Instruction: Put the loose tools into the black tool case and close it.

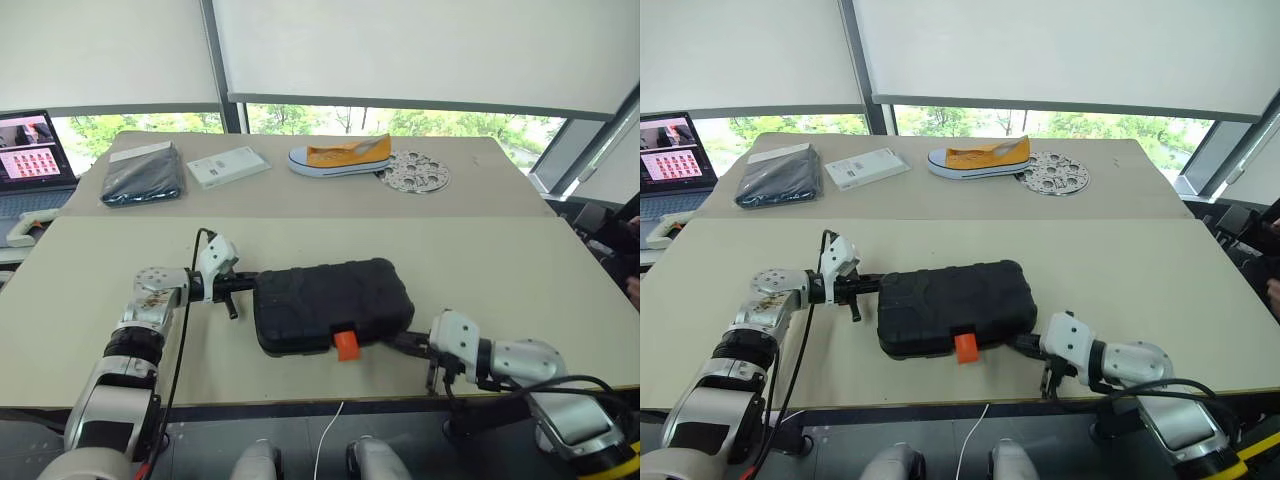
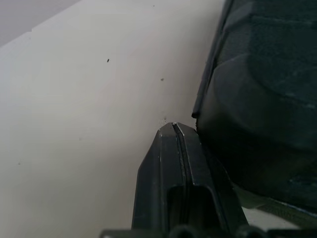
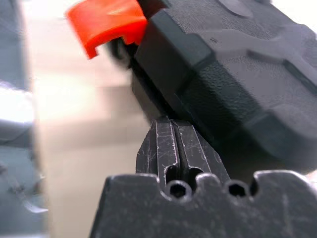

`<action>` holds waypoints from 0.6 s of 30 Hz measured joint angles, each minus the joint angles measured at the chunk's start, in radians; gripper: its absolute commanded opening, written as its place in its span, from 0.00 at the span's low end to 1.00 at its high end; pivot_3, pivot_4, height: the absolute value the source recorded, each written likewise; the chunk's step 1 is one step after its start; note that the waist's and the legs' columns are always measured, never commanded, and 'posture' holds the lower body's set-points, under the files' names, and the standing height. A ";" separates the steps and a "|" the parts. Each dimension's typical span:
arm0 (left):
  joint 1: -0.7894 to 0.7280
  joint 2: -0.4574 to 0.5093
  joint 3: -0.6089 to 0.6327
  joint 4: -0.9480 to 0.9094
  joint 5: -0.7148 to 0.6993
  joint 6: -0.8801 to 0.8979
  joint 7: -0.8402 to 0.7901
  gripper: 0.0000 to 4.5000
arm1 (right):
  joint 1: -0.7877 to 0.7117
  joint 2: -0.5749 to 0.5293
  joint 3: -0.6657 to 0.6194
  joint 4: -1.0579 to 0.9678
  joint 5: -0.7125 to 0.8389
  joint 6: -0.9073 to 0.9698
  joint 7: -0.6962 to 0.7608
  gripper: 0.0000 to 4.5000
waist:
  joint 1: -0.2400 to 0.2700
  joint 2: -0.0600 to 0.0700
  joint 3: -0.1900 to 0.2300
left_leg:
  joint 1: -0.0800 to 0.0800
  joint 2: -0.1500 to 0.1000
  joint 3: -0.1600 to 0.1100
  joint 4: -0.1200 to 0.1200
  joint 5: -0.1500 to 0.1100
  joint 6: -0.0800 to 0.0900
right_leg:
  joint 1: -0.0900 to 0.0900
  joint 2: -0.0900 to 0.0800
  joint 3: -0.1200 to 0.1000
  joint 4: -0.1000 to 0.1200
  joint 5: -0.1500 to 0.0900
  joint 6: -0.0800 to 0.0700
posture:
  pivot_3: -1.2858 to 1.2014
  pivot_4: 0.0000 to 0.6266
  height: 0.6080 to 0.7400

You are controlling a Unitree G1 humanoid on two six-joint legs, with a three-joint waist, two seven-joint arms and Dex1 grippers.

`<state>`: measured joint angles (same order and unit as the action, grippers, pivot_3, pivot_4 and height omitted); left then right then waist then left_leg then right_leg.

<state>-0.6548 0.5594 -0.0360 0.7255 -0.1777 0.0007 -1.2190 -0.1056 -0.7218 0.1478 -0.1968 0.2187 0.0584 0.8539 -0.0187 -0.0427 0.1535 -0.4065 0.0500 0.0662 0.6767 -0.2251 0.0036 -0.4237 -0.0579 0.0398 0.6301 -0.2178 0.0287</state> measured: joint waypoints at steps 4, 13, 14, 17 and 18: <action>0.107 0.001 0.066 -0.111 -0.099 0.139 -0.012 0.01 | -0.114 0.062 -0.004 0.153 -0.050 -0.033 -0.045 0.00 | 0.001 0.000 0.000 | 0.000 0.000 0.000 0.000 0.000 0.000 | 0.000 0.000 0.000 0.001 0.001 -0.002 | 0.52 0.24 1.00; 0.216 0.074 0.198 -0.276 -0.224 0.284 -0.003 0.01 | -0.117 0.061 -0.071 0.250 -0.057 -0.081 -0.064 0.00 | 0.011 0.000 0.000 | -0.001 -0.001 0.000 0.000 0.000 0.000 | 0.000 -0.001 -0.001 0.000 0.002 -0.004 | 0.52 0.24 1.00; 0.215 0.095 0.200 -0.281 -0.224 0.288 -0.016 0.01 | -0.094 0.050 -0.090 0.241 -0.054 -0.082 -0.058 0.00 | 0.011 0.000 0.000 | -0.001 -0.001 0.000 0.000 0.000 0.000 | 0.000 -0.002 -0.001 0.000 0.002 -0.004 | 0.52 0.24 1.00; 0.181 0.110 0.197 -0.290 -0.236 0.318 -0.041 0.01 | -0.012 0.019 -0.121 0.215 -0.047 -0.073 -0.042 0.00 | 0.016 0.000 0.000 | -0.001 0.000 0.000 0.000 0.000 0.000 | 0.000 -0.002 -0.001 0.000 0.001 -0.003 | 0.52 0.24 1.00; 0.170 0.109 0.194 -0.298 -0.241 0.329 -0.044 0.01 | 0.002 0.016 -0.122 0.210 -0.046 -0.072 -0.038 0.00 | 0.016 0.000 0.000 | -0.001 -0.001 0.000 0.000 0.000 0.000 | 0.000 -0.002 -0.001 0.000 0.001 -0.002 | 0.52 0.24 1.00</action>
<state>-0.4844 0.6686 0.1580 0.4274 -0.4187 0.3294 -1.2628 -0.1041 -0.7057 0.0256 0.0133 0.1727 -0.0131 0.8155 -0.0025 -0.0429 0.1537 -0.4079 0.0495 0.0662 0.6767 -0.2250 0.0037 -0.4237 -0.0594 0.0384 0.6302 -0.2166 0.0262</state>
